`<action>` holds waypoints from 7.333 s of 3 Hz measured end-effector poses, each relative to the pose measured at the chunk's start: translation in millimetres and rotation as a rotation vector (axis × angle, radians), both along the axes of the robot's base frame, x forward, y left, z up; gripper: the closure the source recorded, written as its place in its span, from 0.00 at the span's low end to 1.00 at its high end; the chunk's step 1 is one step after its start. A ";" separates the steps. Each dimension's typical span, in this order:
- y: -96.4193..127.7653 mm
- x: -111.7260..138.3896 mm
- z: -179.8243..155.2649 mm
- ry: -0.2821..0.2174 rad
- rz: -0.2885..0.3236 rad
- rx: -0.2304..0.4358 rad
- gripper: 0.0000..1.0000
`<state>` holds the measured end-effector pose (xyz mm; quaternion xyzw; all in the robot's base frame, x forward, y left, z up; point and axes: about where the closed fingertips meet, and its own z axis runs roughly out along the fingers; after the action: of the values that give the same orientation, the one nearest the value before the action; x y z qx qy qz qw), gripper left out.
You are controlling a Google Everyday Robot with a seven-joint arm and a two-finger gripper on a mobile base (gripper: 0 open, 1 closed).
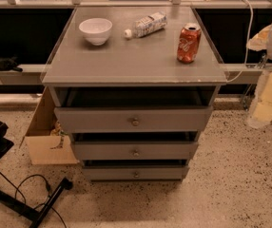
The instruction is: Open top drawer
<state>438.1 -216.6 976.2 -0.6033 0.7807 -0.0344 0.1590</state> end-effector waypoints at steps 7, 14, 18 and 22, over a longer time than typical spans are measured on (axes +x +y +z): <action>90.9 124.4 -265.7 -0.035 0.160 -0.084 0.00; 98.0 183.0 -338.2 0.086 0.099 -0.092 1.00; 80.2 158.7 -325.8 0.132 0.114 -0.110 1.00; 65.5 122.3 -311.2 0.171 0.138 -0.115 1.00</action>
Offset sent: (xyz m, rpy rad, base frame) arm 0.0118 0.0231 -0.1020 0.0500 0.0250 0.0701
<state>560.5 -151.2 665.0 -0.6645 0.7447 -0.0167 0.0591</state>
